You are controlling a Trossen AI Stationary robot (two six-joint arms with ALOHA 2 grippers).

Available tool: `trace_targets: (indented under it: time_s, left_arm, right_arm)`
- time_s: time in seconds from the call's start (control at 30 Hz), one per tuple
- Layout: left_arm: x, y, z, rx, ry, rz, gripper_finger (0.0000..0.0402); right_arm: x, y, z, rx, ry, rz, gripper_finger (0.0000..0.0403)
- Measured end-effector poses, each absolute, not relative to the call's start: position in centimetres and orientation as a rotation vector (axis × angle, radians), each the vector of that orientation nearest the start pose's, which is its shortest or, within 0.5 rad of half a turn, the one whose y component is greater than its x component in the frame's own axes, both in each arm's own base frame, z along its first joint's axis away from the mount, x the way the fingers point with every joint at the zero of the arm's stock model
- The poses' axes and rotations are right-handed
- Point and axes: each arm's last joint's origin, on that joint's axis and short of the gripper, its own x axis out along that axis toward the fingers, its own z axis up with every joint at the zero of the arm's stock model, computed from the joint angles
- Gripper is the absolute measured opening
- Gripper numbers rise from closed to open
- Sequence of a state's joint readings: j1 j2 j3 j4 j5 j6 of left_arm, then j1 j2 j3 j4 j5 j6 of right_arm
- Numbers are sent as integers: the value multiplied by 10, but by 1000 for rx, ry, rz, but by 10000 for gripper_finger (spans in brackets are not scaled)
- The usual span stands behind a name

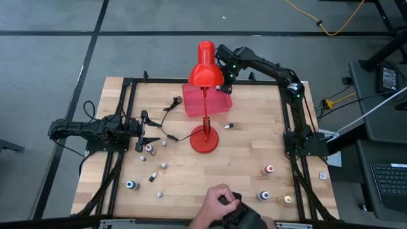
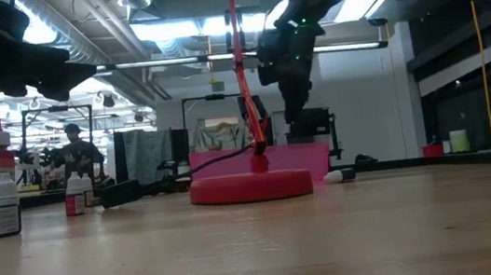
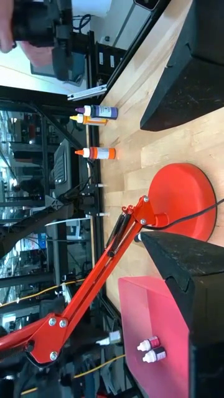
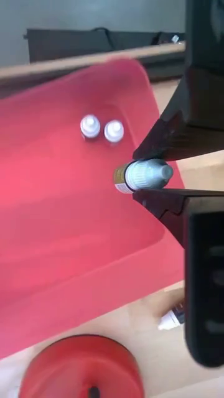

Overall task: Pick & Place food coloring
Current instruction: Put the small green food coloring bottle into the red bin

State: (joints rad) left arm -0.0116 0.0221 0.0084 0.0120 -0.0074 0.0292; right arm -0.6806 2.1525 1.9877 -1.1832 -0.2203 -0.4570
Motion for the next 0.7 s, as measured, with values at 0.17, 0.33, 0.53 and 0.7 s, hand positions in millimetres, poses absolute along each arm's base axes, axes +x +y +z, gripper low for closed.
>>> trace_targets:
  time_s: [0.17, 0.33, 0.53, 0.7]
  left_arm:
    - [99, -1, 166, 29, 2, -4, 273]
    - [99, -1, 166, 29, 2, -4, 272]
    - [99, -1, 166, 29, 2, -4, 274]
    - [99, -1, 166, 29, 2, -4, 271]
  right_arm:
    - [347, -266, 234, 142, 1279, -49, 61]
    - [349, -264, 219, 8, 1303, -7, 61]
    - [348, -263, 206, -102, 1328, 42, 61]
    - [351, -263, 197, -146, 1317, 60, 61]
